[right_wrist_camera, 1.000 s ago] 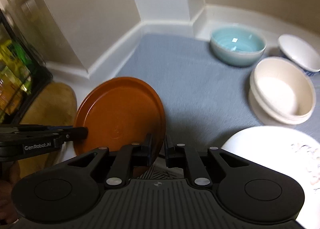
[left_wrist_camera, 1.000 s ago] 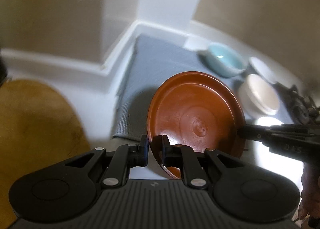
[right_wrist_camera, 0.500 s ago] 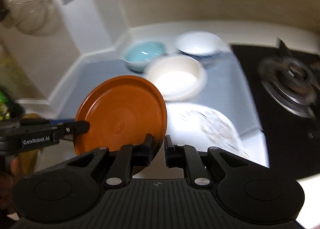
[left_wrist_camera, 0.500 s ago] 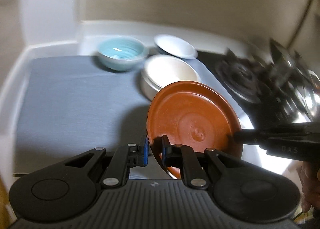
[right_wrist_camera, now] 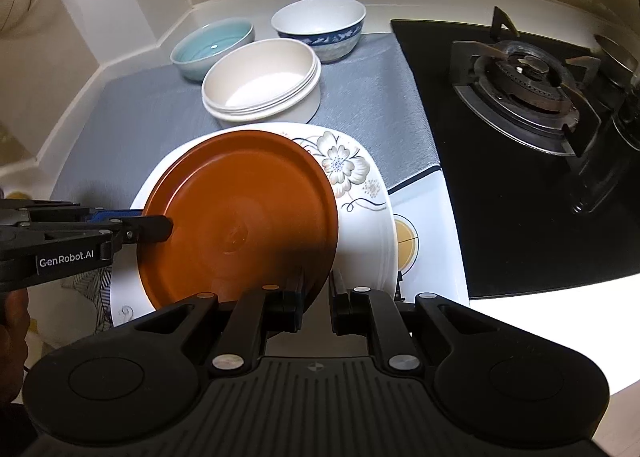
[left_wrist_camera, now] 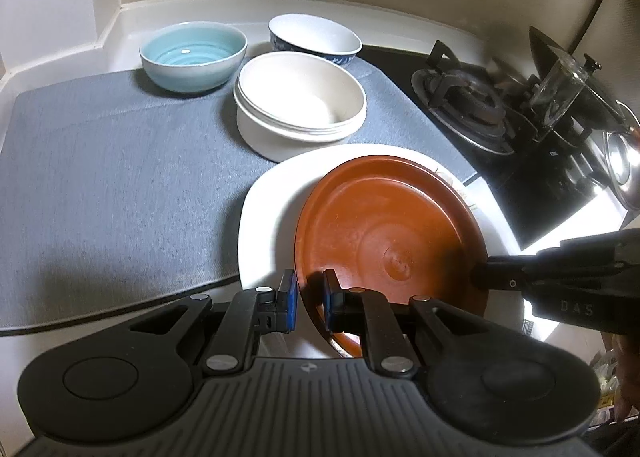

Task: Organize plates and bowls
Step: 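Lift the brown plate with the left gripper and carry it toward the plate stack, then lower the brown plate onto the flower-print plate with the left gripper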

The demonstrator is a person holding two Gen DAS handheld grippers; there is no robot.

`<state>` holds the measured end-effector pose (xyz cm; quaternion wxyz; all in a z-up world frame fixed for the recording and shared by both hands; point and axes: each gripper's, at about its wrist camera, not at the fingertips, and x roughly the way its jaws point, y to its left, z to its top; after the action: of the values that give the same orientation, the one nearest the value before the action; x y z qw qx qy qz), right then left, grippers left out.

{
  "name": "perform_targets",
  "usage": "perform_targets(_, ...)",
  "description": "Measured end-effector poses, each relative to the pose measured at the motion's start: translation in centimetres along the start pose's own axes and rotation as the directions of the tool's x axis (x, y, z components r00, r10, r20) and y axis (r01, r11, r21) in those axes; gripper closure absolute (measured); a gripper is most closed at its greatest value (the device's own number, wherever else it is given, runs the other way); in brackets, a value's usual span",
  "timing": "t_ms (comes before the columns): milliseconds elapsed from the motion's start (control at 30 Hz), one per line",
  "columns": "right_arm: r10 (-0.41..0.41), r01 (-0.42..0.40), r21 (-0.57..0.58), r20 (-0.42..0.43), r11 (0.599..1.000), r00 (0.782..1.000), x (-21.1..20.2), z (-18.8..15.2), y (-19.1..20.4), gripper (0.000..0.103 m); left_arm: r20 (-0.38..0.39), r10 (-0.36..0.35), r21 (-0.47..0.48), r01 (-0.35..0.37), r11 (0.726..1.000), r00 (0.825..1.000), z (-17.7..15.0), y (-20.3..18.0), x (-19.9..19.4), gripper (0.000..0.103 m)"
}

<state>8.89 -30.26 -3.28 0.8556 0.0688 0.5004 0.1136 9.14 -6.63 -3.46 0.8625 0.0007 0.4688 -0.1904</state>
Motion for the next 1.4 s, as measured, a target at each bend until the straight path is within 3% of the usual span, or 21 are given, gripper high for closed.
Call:
perform_targets(767,-0.03,0.029,-0.038,-0.029,0.999,0.999,0.4,-0.2,-0.2,0.085,0.032,0.015,-0.065,-0.013,0.998,0.999,-0.7,0.7,-1.0,0.087)
perform_targets(1033,-0.045,0.046,-0.005,0.068,0.999,0.997,-1.2,-0.1,-0.7,0.085,0.103,0.035,-0.144,-0.02,0.989,0.994,-0.9,2.5,-3.5,0.086)
perform_targets(1200,-0.055,0.049,0.047,0.133,0.998,0.99,-2.1,0.1,-1.6,0.085,0.088,0.04,-0.198,-0.022,0.98,0.995,-1.6,3.7,-3.7,0.086)
perform_targets(1233,-0.058,0.05,0.058,0.14,0.997,0.989,-2.2,0.1,-1.8,0.082,0.081,0.037,-0.213,-0.019,0.977,0.996,-1.7,3.8,-3.6,0.085)
perform_targets(1333,-0.069,0.056,0.094,0.143,0.994,0.987,-2.0,0.1,-2.3,0.075,0.076,0.032,-0.247,-0.012,0.969,0.997,-2.0,4.2,-3.7,0.069)
perform_targets(1400,-0.072,0.057,0.114,0.132,0.992,0.989,-1.7,-0.1,-2.7,0.075,0.081,0.029,-0.255,-0.008,0.967,0.996,-2.0,4.3,-3.8,0.069)
